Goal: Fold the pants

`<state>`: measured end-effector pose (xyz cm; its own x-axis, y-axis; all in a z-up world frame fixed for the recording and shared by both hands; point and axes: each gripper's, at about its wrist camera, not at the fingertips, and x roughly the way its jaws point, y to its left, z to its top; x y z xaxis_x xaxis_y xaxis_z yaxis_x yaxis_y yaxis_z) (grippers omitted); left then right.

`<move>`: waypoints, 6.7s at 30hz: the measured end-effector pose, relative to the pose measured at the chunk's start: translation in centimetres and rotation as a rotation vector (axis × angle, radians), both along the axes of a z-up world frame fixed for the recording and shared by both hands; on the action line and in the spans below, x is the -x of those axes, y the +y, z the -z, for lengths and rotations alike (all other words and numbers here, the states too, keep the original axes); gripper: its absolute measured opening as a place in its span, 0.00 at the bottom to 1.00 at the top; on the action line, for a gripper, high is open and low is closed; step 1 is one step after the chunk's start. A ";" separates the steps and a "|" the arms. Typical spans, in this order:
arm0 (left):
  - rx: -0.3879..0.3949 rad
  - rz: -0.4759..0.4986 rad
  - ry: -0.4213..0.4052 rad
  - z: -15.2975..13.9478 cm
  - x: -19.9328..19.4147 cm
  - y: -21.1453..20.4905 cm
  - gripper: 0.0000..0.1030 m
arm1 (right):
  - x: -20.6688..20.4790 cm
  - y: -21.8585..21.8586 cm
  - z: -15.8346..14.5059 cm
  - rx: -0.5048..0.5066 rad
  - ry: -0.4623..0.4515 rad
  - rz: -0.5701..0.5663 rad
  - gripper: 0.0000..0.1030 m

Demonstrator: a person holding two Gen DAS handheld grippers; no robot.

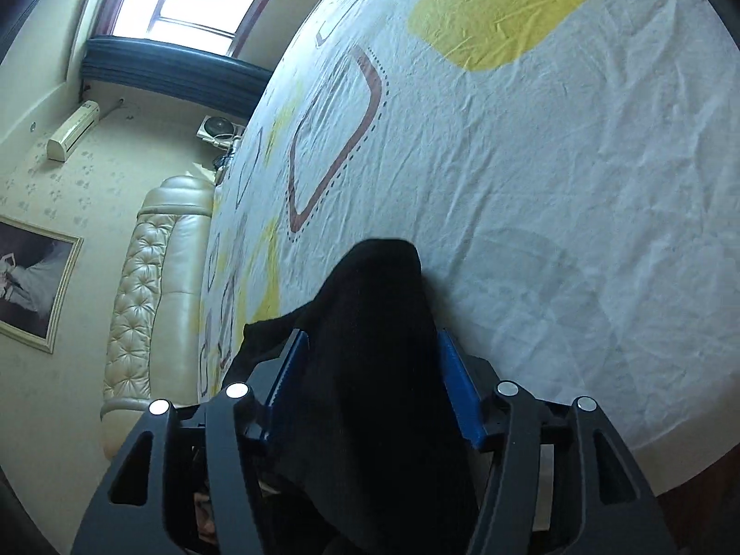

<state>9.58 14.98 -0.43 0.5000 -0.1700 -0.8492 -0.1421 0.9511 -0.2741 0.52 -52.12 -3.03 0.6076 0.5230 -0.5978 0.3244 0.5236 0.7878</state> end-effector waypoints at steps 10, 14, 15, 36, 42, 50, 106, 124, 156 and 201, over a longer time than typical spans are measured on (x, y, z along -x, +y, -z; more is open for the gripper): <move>-0.017 0.012 -0.004 0.0 -0.1 -0.1 0.97 | 4.6 2.0 2.3 0.069 0.052 -0.097 0.37; 0.004 0.035 -0.008 -0.3 0.1 0.2 0.97 | 4.3 2.4 -0.1 0.147 0.070 -0.024 0.58; 0.032 0.041 -0.006 -0.6 0.2 0.6 0.97 | 4.5 2.5 -1.4 0.200 0.059 0.013 0.64; 0.589 0.071 0.039 1.1 -0.6 10.0 0.97 | 4.3 18.7 -6.2 0.398 -0.106 -0.197 0.72; 0.650 0.044 0.058 2.4 -0.1 11.8 0.97 | 4.2 19.0 -5.1 0.376 -0.068 -0.215 0.72; 0.903 0.042 0.074 5.0 0.4 11.9 0.97 | 3.9 19.6 -4.7 0.359 -0.055 -0.238 0.72; 0.088 0.813 -0.102 -2.4 6.9 -34.3 0.63 | 6.6 12.3 -4.0 0.230 -0.085 0.077 0.72; 0.207 0.333 -0.020 -1.6 3.2 -12.0 0.88 | -3.4 14.8 0.0 -0.026 -0.016 -0.193 0.72; 0.366 0.335 0.117 1.3 2.1 -13.2 0.94 | 1.6 7.9 -5.4 0.136 -0.102 -0.083 0.12; 0.817 0.356 0.222 5.0 3.4 -19.7 0.96 | 5.5 4.0 4.0 -0.052 -0.005 -0.032 0.56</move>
